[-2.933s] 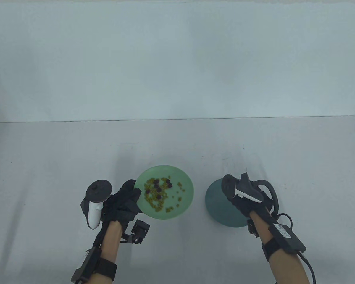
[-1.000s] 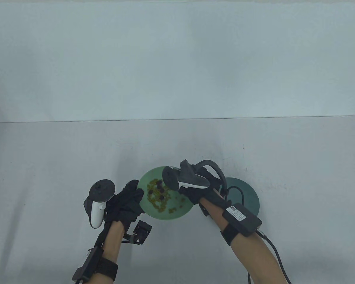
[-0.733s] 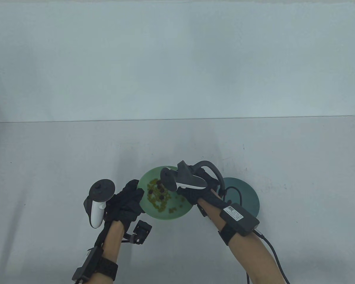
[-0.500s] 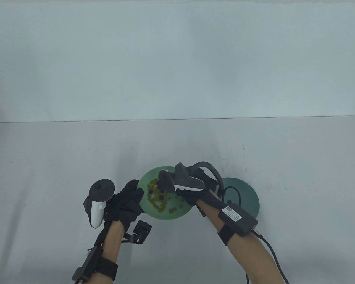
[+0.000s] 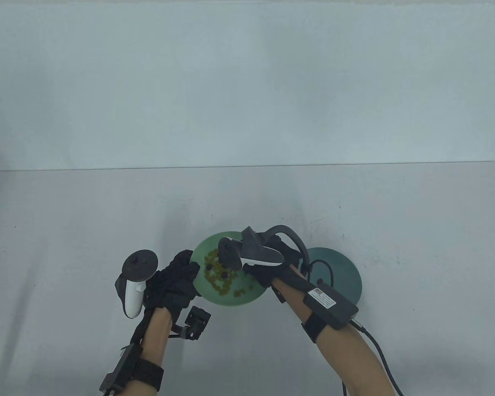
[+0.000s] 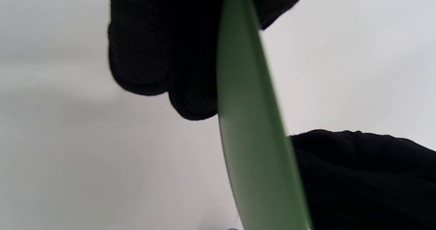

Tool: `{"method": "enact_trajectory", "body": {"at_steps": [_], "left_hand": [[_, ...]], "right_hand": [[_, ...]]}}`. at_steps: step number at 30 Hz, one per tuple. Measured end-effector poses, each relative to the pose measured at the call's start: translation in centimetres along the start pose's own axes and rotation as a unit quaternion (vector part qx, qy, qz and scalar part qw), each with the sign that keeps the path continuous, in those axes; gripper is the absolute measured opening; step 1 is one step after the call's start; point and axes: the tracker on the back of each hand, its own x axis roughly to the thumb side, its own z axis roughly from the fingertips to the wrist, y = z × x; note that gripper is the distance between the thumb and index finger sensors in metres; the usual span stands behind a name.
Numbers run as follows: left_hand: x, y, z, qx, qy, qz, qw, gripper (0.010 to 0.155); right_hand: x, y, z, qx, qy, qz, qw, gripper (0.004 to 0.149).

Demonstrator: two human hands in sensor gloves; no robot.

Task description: Pick cranberries with hand pinch into plate

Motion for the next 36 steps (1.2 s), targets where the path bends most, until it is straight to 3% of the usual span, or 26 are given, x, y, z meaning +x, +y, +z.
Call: {"method": "enact_trajectory", "body": {"at_steps": [9, 13, 17, 27, 36], "left_hand": [[0.0, 0.0, 0.0, 0.0, 0.004, -0.004, 1.0, 0.058], [0.0, 0.1, 0.0, 0.003, 0.004, -0.004, 1.0, 0.058], [-0.1, 0.2, 0.1, 0.007, 0.006, -0.008, 1.0, 0.058], [0.0, 0.1, 0.1, 0.005, 0.005, -0.01, 1.0, 0.058], [0.0, 0.1, 0.1, 0.006, 0.006, -0.01, 1.0, 0.058]], "right_hand": [[-1.9, -2.4, 1.1, -0.028, 0.012, -0.019, 0.999, 0.046], [-4.2, -3.6, 2.4, -0.041, 0.032, -0.014, 0.999, 0.046], [-6.6, -3.5, 3.6, -0.038, 0.059, -0.011, 0.997, 0.046], [-11.7, 1.6, 5.9, 0.008, 0.123, -0.039, 0.992, 0.046], [-12.9, 7.4, 5.9, 0.071, 0.15, -0.054, 0.985, 0.046]]}}
